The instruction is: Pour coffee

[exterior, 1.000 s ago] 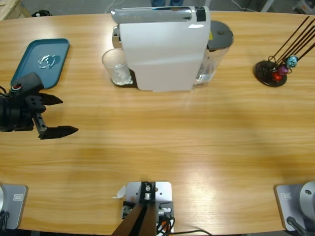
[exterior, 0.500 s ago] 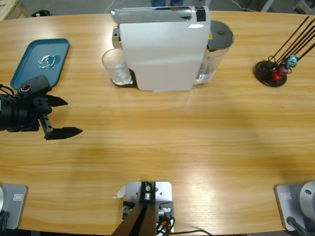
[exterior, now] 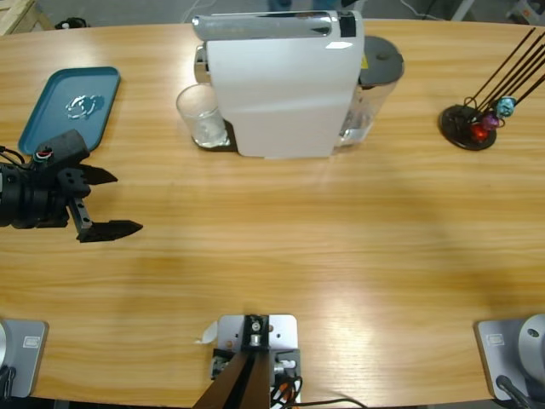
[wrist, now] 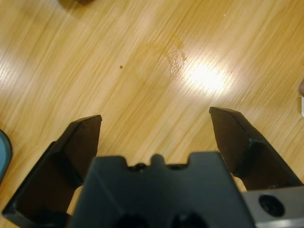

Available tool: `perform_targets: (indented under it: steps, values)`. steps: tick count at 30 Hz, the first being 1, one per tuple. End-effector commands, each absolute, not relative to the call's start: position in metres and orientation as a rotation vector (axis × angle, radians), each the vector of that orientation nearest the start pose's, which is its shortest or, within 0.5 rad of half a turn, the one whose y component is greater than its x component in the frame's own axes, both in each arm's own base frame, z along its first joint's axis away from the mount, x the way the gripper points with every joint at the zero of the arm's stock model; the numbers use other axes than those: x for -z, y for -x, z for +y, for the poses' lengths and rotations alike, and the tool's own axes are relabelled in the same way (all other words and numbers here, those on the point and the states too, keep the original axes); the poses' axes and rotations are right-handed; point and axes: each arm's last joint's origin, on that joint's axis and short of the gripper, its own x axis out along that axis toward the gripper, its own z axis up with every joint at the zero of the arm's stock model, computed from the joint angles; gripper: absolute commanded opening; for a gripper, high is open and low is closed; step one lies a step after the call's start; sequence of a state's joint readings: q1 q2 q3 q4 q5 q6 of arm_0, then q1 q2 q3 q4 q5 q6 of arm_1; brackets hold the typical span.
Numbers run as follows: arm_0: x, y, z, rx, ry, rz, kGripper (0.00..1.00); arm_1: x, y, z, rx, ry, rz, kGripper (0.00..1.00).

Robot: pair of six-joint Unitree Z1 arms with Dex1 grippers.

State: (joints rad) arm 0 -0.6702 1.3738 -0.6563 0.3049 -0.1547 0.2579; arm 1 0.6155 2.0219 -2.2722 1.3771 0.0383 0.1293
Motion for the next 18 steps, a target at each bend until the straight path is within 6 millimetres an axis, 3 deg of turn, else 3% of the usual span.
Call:
perform_targets:
  steps: [1, 18]
  values:
    - [-0.2291, -0.1449, -0.1288, 0.908, -0.511, 0.973, 0.982, -0.3934, -0.3411, 0.2382, -0.499, 0.245, 1.209, 0.0]
    - [-0.227, -0.1454, -0.1295, 0.908, -0.512, 0.976, 0.982, -0.3892, -0.337, 0.2361, -0.498, 0.256, 1.233, 0.0]
